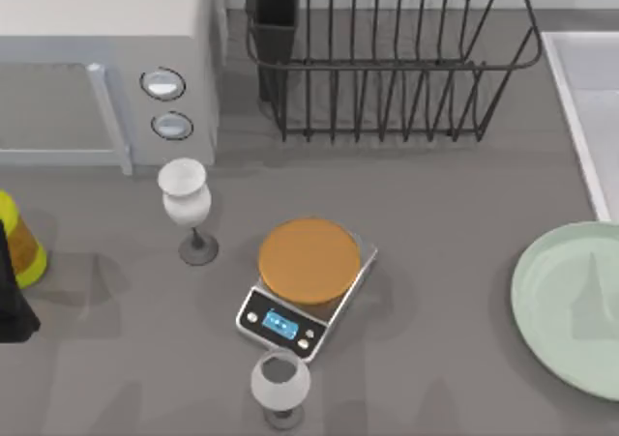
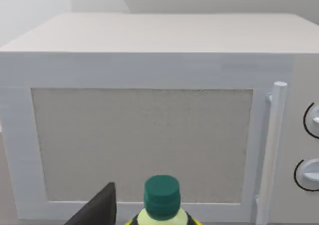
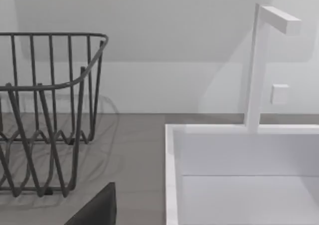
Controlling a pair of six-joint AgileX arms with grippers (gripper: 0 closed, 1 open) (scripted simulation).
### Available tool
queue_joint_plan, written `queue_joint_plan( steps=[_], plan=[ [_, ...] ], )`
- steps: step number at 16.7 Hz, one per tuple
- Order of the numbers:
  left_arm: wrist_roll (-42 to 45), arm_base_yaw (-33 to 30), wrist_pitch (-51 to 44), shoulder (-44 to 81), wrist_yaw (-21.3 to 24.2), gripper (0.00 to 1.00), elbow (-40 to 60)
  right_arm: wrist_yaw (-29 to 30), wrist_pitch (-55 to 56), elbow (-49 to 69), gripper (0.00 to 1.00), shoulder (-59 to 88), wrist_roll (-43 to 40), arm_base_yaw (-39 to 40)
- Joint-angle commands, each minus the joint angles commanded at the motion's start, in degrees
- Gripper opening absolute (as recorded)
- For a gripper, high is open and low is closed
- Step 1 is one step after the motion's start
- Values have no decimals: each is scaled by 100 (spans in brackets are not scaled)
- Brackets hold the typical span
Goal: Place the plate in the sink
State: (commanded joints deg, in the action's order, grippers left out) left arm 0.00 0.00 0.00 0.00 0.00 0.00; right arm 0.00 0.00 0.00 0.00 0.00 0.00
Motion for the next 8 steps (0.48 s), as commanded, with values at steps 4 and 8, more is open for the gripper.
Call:
queue_joint_plan(
  steps=[4, 8],
  plan=[
    [0, 0, 0, 0, 0, 100, 0, 0, -2, 3, 100, 3, 1, 1],
    [0, 0, 0, 0, 0, 100, 0, 0, -467, 544, 100, 611, 188, 182]
  ],
)
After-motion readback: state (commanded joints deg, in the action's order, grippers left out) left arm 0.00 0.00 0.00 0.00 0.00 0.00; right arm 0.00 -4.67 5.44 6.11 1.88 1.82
